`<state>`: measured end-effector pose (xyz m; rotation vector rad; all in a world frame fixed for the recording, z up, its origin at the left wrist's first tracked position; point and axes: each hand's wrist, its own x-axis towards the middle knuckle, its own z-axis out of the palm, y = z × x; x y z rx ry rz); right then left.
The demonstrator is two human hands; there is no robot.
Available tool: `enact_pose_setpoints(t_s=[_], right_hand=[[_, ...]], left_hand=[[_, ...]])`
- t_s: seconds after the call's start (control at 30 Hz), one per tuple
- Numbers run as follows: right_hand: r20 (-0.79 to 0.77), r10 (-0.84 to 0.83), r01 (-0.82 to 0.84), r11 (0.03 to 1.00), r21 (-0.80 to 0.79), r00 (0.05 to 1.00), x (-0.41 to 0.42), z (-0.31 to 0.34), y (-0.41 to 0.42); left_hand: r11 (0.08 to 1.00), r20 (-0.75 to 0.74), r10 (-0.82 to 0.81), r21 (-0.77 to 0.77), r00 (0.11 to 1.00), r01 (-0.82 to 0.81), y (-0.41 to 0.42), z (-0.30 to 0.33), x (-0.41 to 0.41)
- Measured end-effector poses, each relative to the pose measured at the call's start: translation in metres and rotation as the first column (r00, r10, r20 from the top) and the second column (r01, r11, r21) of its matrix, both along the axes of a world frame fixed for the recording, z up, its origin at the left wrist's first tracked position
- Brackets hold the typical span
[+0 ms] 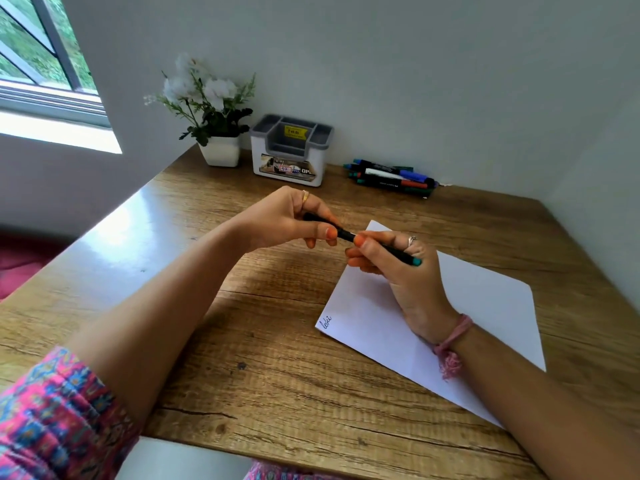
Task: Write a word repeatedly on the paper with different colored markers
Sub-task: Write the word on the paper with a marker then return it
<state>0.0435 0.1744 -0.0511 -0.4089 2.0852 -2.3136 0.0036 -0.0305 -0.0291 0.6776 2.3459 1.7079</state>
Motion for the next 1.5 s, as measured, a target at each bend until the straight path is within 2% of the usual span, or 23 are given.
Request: enact_pose_setpoints(t_s=[0.1, 0.17, 0.27, 0.37, 0.43, 0.5, 0.57, 0.63, 0.7, 0.83, 1.1, 1.3, 1.5], right_hand=[[0.046, 0.030, -0.028, 0.999, -0.046, 0.998, -0.003, 0.002, -0.001], [0.023, 0.077, -0.077, 0.997, 0.007, 0.997, -0.003, 0.001, -0.003], [0.014, 0.130, -0.130, 0.978, 0.164, 0.991, -0.003, -0.004, -0.004], [-0.115, 0.153, -0.096, 0.914, 0.394, 0.981, -0.005, -0.009, -0.003], [-0.287, 0.202, 0.000, 0.817, 0.576, 0.937, -0.007, -0.009, 0.001], [-0.454, 0.316, 0.167, 0.638, 0.751, 0.833, -0.007, -0.011, 0.004], [-0.489, 0.372, 0.265, 0.511, 0.818, 0.789, -0.006, -0.012, 0.004], [-0.435, 0.365, 0.245, 0.463, 0.852, 0.823, -0.003, -0.013, 0.001], [-0.374, 0.345, 0.193, 0.460, 0.867, 0.861, -0.002, -0.014, 0.000], [-0.359, 0.311, 0.176, 0.488, 0.855, 0.880, -0.003, -0.013, 0.000], [-0.360, 0.315, 0.159, 0.517, 0.841, 0.878, -0.004, -0.016, 0.001], [-0.362, 0.348, 0.147, 0.514, 0.845, 0.865, -0.008, -0.017, 0.003], [-0.350, 0.361, 0.117, 0.533, 0.838, 0.864, -0.011, -0.020, 0.004]], left_hand=[[0.994, 0.060, 0.029, 0.101, 0.998, -0.035, -0.003, 0.002, 0.000], [0.981, 0.127, 0.044, 0.182, 0.991, -0.067, -0.007, 0.003, -0.002], [0.912, 0.258, 0.129, 0.348, 0.957, -0.217, -0.015, 0.008, -0.004], [0.815, 0.248, 0.313, 0.425, 0.917, -0.393, -0.032, 0.015, -0.006], [0.770, 0.171, 0.458, 0.414, 0.872, -0.486, -0.042, 0.021, -0.007], [0.715, 0.096, 0.589, 0.400, 0.802, -0.573, -0.047, 0.027, -0.010], [0.679, 0.010, 0.684, 0.357, 0.729, -0.642, -0.050, 0.036, -0.016], [0.664, -0.101, 0.738, 0.285, 0.667, -0.692, -0.055, 0.050, -0.027], [0.641, -0.161, 0.766, 0.265, 0.622, -0.720, -0.059, 0.067, -0.044], [0.604, -0.232, 0.797, 0.279, 0.557, -0.747, -0.052, 0.091, -0.079], [0.635, -0.270, 0.772, 0.284, 0.575, -0.719, -0.034, 0.083, -0.153], [0.678, -0.442, 0.684, 0.092, 0.580, -0.729, -0.005, 0.068, -0.184], [0.673, -0.465, 0.651, -0.013, 0.600, -0.740, 0.004, 0.053, -0.199]])
